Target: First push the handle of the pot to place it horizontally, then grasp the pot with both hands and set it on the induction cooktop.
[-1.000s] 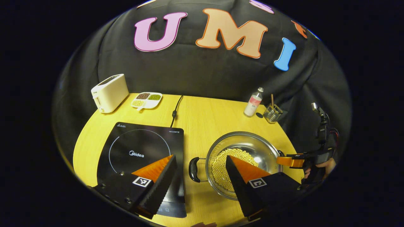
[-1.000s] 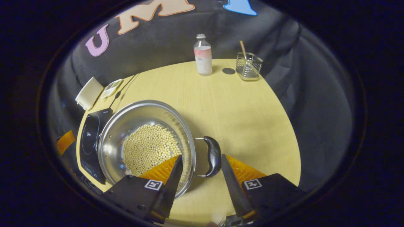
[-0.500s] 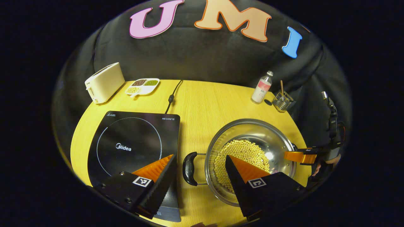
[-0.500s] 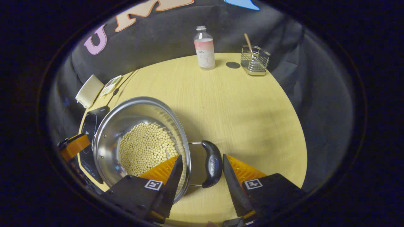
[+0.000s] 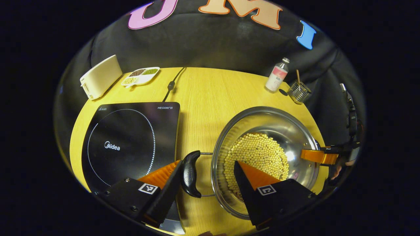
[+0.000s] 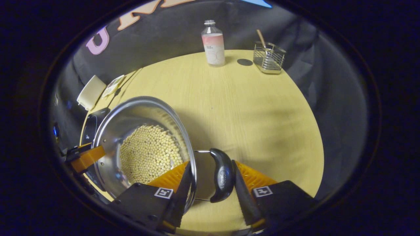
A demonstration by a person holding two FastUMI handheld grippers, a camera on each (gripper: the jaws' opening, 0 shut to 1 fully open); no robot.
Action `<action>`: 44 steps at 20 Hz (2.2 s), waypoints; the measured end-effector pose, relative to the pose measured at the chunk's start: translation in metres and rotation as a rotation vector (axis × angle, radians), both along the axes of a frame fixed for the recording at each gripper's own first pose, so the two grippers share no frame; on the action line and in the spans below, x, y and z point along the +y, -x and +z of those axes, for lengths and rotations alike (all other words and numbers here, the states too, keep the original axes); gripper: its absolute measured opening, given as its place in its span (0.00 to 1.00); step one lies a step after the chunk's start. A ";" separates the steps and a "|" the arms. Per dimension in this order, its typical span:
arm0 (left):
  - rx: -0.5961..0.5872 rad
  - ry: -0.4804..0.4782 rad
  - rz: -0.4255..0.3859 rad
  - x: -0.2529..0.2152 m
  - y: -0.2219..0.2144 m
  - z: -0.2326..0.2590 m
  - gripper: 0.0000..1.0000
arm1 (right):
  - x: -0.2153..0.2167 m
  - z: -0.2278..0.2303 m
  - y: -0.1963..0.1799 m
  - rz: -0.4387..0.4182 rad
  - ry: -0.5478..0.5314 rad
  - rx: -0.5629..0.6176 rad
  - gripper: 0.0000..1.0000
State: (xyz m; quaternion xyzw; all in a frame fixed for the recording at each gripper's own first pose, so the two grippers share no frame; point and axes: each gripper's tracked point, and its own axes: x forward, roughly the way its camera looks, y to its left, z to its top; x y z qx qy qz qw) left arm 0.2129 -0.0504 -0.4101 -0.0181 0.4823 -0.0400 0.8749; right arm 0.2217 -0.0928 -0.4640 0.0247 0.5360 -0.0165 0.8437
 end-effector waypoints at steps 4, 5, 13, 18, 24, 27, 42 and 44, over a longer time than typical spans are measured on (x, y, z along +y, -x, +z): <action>0.009 -0.050 -0.038 0.005 -0.005 -0.009 0.91 | 0.000 -0.007 0.002 -0.009 -0.002 0.016 0.64; 0.010 -0.069 -0.050 0.007 -0.006 -0.011 0.89 | -0.001 -0.006 0.002 -0.011 -0.009 0.019 0.62; 0.067 -0.022 -0.030 0.007 -0.009 -0.022 0.67 | -0.005 -0.002 0.000 -0.048 -0.027 0.017 0.46; 0.085 -0.001 0.009 0.007 0.002 -0.017 0.65 | -0.004 0.005 0.000 -0.035 -0.010 0.010 0.46; 0.013 0.032 0.024 0.014 0.005 0.018 0.60 | 0.006 0.035 0.011 -0.049 -0.052 -0.015 0.52; -0.010 0.031 0.029 0.024 0.013 0.033 0.63 | 0.018 0.048 0.013 -0.033 -0.054 -0.031 0.45; -0.038 0.019 0.061 0.108 0.040 0.087 0.60 | 0.113 0.085 0.031 0.006 -0.071 -0.064 0.45; -0.031 0.022 0.045 0.127 0.042 0.088 0.60 | 0.129 0.082 0.037 -0.006 -0.064 -0.063 0.52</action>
